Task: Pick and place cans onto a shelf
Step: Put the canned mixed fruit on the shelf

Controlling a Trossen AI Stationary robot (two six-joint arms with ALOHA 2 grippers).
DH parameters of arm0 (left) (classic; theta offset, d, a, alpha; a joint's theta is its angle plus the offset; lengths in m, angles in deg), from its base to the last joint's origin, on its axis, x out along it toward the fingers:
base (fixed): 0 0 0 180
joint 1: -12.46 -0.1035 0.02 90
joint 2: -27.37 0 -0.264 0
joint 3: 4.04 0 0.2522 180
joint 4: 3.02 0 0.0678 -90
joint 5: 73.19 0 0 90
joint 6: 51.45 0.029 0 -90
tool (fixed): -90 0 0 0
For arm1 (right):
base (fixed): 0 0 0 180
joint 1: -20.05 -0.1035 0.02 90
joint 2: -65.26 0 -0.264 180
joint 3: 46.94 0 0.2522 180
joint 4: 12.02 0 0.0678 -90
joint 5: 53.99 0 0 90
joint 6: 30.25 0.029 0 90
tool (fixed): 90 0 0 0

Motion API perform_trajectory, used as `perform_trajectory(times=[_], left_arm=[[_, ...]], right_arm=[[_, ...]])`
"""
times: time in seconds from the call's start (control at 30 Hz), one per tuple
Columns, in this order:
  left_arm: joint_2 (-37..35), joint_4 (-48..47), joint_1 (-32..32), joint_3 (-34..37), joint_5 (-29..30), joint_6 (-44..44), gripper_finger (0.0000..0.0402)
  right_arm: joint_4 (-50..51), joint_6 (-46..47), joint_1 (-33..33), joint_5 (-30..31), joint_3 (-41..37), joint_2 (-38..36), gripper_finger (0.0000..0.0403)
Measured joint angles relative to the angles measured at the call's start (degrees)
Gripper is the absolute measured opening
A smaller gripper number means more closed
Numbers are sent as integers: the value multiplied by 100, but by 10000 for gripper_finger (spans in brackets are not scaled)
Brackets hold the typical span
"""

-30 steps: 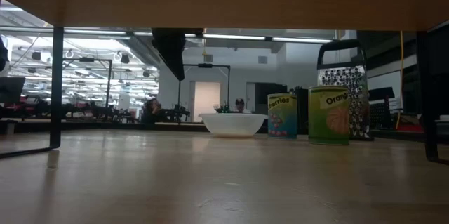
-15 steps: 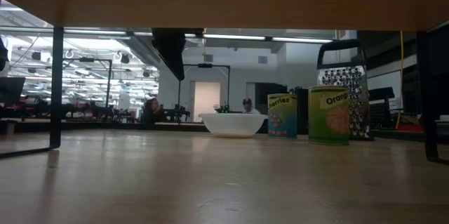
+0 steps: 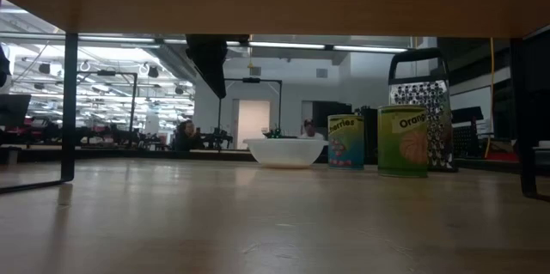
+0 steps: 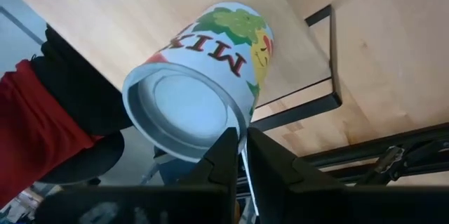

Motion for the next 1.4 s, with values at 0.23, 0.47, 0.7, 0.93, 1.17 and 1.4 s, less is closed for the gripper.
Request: perform_trajectory(times=[0.23, 0.47, 0.7, 0.93, 1.17, 1.4], left_arm=[[0, 2, 1, 1, 0, -20, 121], [0, 0, 1, 1, 0, -20, 121], [0, 0, 1, 1, 0, -20, 121], [0, 0, -1, 1, -2, -20, 121], [0, 0, -1, 1, -2, -20, 121], [0, 0, 0, 1, -2, -20, 121]], right_arm=[[0, 0, 0, -16, 0, 0, 38], [-3, -11, 2, -18, 0, -12, 38], [-3, -11, 2, 28, 0, -269, 38], [-8, 136, -140, 183, 0, -454, 38], [-15, 228, -353, 176, 0, -393, 38], [192, 459, -369, 174, 0, -404, 38]])
